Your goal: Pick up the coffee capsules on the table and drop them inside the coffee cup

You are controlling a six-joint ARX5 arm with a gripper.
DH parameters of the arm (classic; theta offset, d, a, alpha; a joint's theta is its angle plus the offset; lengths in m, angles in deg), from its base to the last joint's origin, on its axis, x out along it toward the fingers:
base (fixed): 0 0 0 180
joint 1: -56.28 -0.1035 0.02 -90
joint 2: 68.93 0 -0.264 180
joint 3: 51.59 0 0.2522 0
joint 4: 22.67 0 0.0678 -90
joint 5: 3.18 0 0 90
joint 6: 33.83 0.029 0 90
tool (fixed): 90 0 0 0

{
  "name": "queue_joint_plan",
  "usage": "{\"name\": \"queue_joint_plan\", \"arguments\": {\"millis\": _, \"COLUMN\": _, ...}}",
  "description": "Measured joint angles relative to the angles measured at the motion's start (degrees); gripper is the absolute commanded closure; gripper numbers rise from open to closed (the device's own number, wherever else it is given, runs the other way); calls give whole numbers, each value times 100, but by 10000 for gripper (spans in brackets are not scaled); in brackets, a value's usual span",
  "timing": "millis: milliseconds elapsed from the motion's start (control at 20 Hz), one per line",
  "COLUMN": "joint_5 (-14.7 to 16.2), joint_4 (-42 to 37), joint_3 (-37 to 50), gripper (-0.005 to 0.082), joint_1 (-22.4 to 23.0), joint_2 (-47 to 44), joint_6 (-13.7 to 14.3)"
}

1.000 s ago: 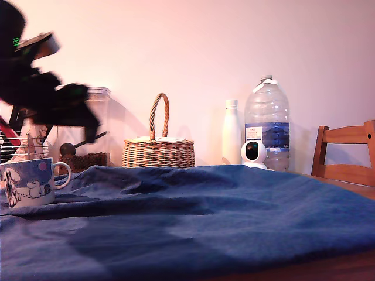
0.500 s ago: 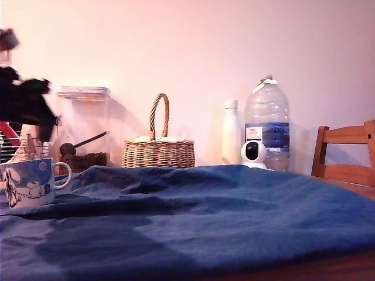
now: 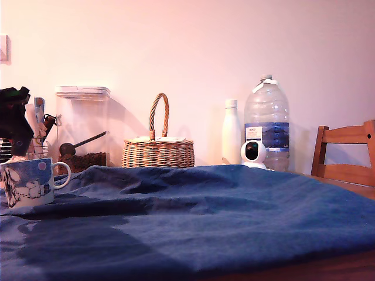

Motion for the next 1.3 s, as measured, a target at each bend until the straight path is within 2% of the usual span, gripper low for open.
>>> {"name": "queue_joint_plan", "arguments": {"millis": 500, "joint_5": -4, "joint_4": 70, "joint_3": 0, "gripper": 517, "joint_1": -26, "joint_2": 0, "joint_6": 0}}
{"name": "queue_joint_plan", "arguments": {"millis": 1300, "joint_5": -107, "joint_4": -264, "joint_3": 0, "gripper": 517, "joint_1": -131, "joint_2": -11, "joint_6": 0}}
